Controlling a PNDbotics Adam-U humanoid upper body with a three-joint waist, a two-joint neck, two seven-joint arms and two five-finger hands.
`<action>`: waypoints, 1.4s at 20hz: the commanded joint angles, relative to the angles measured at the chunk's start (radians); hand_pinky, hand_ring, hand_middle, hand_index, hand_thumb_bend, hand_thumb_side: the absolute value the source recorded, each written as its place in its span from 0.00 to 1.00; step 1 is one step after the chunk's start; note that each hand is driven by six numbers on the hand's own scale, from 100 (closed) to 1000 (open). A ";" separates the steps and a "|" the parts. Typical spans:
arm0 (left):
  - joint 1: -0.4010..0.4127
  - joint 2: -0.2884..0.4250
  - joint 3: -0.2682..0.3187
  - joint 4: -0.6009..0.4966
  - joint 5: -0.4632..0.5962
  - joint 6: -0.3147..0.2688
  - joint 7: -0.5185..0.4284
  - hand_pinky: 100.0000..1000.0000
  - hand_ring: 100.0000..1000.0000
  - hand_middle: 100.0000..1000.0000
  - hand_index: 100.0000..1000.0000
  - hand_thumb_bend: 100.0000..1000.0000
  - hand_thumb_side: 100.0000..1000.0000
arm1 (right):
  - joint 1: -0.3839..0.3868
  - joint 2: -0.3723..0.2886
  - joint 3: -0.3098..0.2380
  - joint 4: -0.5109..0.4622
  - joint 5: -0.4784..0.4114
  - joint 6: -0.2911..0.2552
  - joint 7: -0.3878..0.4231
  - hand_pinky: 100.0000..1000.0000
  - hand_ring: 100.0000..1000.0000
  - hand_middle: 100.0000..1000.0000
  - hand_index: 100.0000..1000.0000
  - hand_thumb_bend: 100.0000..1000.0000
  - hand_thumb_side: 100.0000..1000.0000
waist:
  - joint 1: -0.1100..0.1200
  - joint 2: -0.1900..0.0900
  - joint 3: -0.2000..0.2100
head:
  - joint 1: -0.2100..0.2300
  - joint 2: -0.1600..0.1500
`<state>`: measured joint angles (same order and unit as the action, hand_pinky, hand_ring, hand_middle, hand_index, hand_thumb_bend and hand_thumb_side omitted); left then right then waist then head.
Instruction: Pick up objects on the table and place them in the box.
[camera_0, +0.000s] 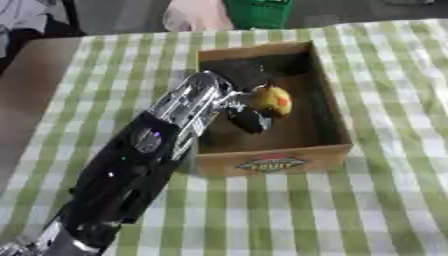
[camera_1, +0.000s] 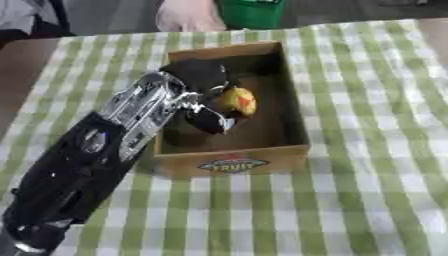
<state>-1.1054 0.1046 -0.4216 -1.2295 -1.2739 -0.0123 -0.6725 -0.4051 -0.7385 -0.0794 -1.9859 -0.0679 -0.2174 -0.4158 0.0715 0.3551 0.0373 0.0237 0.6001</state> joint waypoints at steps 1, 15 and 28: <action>-0.016 0.006 0.016 -0.011 -0.036 -0.009 -0.016 0.56 0.79 0.75 0.92 0.14 0.62 | -0.008 -0.032 -0.009 -0.014 0.002 0.001 -0.004 0.60 0.70 0.73 0.79 0.00 0.67 | -0.006 -0.023 0.000 | -0.002 -0.010; -0.013 0.043 0.101 -0.166 -0.026 0.119 0.154 0.53 0.76 0.73 0.87 0.22 0.89 | -0.002 -0.037 -0.017 -0.014 0.000 -0.002 -0.017 0.60 0.70 0.73 0.79 0.00 0.67 | -0.010 -0.030 0.005 | -0.010 -0.009; 0.159 0.244 0.275 -0.604 0.790 0.351 0.946 0.42 0.58 0.58 0.83 0.00 0.78 | 0.026 -0.040 -0.036 -0.014 0.009 -0.007 -0.044 0.60 0.70 0.73 0.79 0.00 0.67 | -0.018 -0.035 0.045 | -0.053 -0.001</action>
<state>-0.9353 0.3097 -0.1708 -1.7881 -0.5568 0.3394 0.2069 -0.3724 -0.7449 -0.0995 -1.9859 -0.0662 -0.2238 -0.4545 0.0586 0.3469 0.0824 -0.0241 0.5974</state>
